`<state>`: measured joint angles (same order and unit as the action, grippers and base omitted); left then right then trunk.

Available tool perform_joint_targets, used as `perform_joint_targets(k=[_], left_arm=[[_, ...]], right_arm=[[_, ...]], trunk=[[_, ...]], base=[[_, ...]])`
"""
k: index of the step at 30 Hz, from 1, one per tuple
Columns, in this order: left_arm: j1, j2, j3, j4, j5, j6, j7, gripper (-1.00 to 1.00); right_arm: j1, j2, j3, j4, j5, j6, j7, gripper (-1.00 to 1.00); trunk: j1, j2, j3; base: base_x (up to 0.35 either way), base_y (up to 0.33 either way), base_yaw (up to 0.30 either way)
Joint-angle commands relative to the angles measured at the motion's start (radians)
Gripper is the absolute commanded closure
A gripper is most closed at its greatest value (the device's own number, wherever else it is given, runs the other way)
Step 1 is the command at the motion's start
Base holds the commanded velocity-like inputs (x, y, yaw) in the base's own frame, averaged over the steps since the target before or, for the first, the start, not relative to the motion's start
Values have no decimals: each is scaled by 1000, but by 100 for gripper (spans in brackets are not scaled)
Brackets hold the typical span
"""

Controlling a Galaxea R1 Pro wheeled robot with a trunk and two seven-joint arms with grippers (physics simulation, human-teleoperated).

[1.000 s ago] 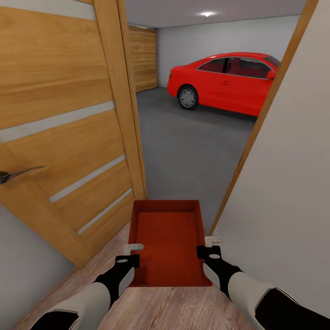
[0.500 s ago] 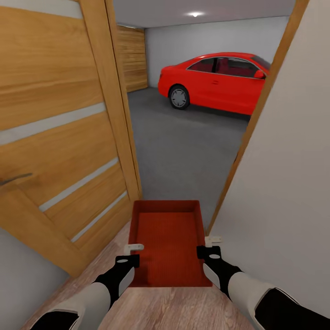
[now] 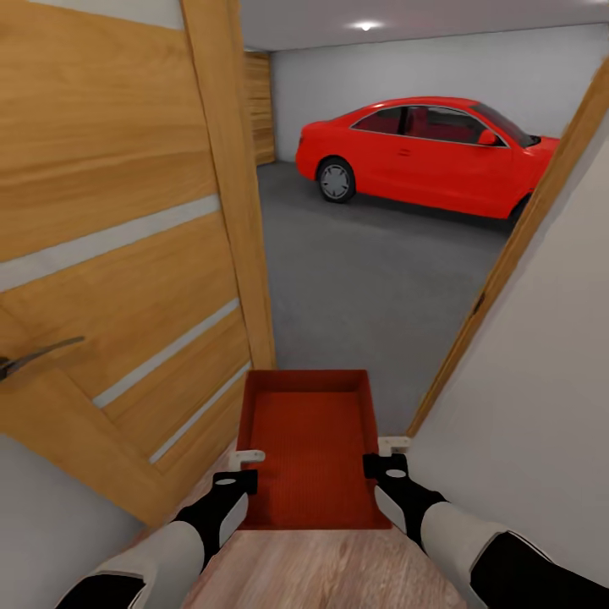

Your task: Move the two storage containers from the living room to the garage. In the garage, place one container on the floor and stack the other container on top of it (either order is fine).

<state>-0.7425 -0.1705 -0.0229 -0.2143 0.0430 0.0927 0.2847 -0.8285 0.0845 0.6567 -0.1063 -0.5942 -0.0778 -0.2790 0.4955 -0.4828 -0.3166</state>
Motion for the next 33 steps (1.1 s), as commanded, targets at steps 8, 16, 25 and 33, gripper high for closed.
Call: perform_joint_targets(k=[8, 16, 25, 33], left_arm=[[0, 6, -18, -7, -22, 7, 16, 100], [0, 6, -18, -7, -22, 7, 16, 100], [0, 6, -18, -7, -22, 7, 16, 100], [0, 6, -18, -7, -22, 7, 16, 100]], right_arm=[[-1, -1, -9, 25, -24, -7, -17, 100], [-1, -1, -9, 25, -24, -7, -19, 100], [-1, -1, -9, 25, -24, -7, -19, 100], [-1, 0, -9, 25, -24, -7, -19, 100]], trunk=[[1, -2, -1], [1, -2, -1], [1, -2, -1], [1, -2, -1]], base=[[49, 58, -182], [1, 1, -252], [0, 0, -206], [81, 188, -14]])
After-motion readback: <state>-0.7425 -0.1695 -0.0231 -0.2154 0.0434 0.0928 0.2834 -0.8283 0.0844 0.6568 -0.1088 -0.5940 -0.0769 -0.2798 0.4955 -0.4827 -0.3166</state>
